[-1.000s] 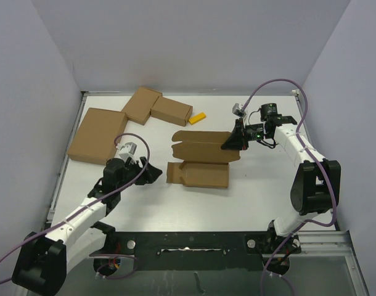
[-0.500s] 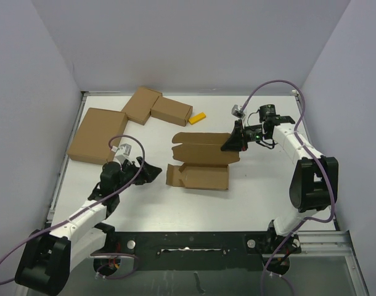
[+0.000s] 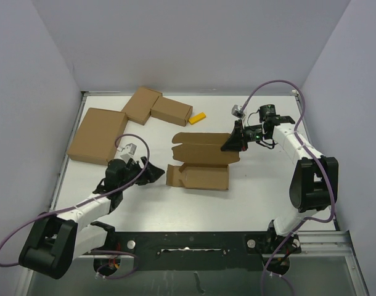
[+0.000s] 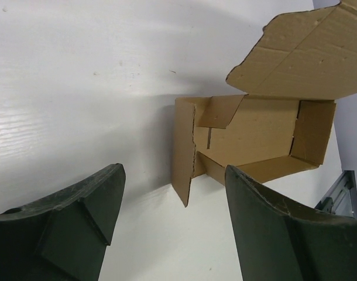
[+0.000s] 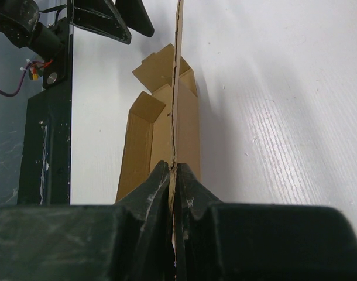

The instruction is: Fold the paper box

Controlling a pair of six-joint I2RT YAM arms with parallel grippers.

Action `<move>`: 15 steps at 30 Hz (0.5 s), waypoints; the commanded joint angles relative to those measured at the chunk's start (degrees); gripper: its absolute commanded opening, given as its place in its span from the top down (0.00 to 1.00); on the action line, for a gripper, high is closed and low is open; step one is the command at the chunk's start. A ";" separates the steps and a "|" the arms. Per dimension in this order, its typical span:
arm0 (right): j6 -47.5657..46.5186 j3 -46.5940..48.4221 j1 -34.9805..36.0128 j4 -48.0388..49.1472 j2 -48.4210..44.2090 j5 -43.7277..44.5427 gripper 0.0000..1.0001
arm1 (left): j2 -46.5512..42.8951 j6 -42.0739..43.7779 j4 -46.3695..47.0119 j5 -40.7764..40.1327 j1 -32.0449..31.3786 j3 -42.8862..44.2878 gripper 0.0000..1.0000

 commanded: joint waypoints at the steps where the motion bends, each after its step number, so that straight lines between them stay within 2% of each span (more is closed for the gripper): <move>1: -0.86 1.12 -0.38 -0.27 -0.60 -2.38 1.00 | 1.79 1.71 2.58 -2.53 -3.37 4.66 0.33; 6: -0.90 1.13 -0.43 -0.27 -0.61 -2.33 1.00 | 4.95 4.68 -0.07 -7.67 -8.06 7.59 0.40; 15: -0.95 1.16 -0.42 -0.38 -0.62 -2.42 1.00 | 9.37 7.33 -4.11 -9.74 -9.77 10.78 0.59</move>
